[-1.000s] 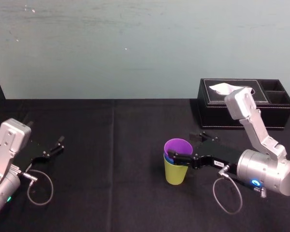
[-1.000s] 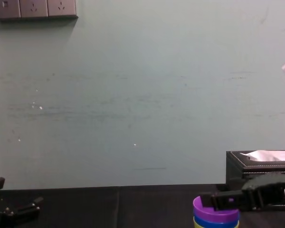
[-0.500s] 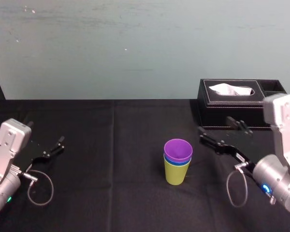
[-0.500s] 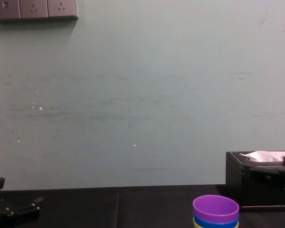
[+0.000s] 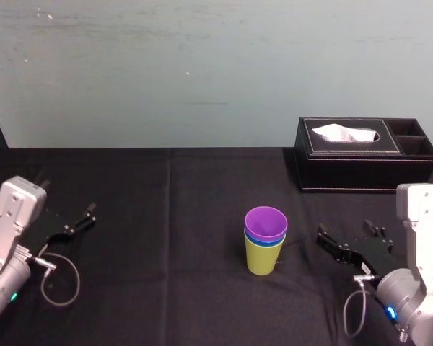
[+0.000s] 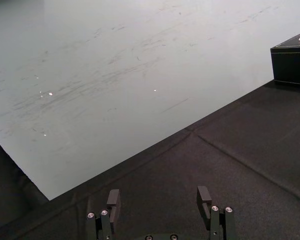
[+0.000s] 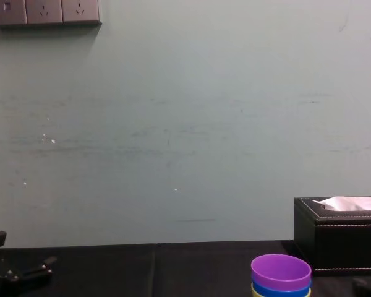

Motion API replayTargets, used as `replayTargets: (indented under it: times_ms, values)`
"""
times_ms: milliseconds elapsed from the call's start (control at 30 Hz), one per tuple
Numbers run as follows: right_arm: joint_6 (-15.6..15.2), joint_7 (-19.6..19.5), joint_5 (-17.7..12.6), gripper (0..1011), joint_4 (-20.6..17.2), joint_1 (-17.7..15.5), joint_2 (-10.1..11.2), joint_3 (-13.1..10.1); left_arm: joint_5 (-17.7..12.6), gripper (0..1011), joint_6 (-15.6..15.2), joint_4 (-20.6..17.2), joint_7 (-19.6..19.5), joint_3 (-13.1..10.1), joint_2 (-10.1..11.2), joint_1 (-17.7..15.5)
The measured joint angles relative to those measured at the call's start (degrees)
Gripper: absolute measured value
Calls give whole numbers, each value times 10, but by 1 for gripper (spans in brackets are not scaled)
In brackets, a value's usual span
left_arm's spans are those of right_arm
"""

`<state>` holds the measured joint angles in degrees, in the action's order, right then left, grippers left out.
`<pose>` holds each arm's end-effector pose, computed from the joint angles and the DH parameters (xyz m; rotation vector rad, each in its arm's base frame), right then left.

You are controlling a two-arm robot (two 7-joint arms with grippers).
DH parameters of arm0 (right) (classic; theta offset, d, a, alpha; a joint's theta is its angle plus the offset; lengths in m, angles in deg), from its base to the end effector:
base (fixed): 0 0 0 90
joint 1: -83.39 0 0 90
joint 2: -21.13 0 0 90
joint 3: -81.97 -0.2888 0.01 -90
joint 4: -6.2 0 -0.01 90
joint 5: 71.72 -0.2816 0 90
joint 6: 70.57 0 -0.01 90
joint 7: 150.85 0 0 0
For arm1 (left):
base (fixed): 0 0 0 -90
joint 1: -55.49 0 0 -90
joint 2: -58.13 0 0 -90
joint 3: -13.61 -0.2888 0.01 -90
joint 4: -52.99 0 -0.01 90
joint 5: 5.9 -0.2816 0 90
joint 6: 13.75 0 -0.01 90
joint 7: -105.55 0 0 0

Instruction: Stack the three plastic cups sequentially using one hand.

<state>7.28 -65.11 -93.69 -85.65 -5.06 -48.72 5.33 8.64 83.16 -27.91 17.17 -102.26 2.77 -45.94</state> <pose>0.3012 -0.0342 -0.2897 -0.1835 0.1819 -1.4047 0.3322 0.0891 -0.2961 0.3045 -0.2851 1.2478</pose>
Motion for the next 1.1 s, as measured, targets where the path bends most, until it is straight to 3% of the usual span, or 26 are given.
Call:
replayTargets:
  times_ms: [133, 1100]
  values:
    - [-2, 14, 1, 1000, 8, 2, -2, 1, 0, 1000, 0, 0, 0, 0, 0, 0]
    - [-1, 10, 1, 1000, 4, 2, 0, 1, 0, 1000, 0, 0, 0, 0, 0, 0]
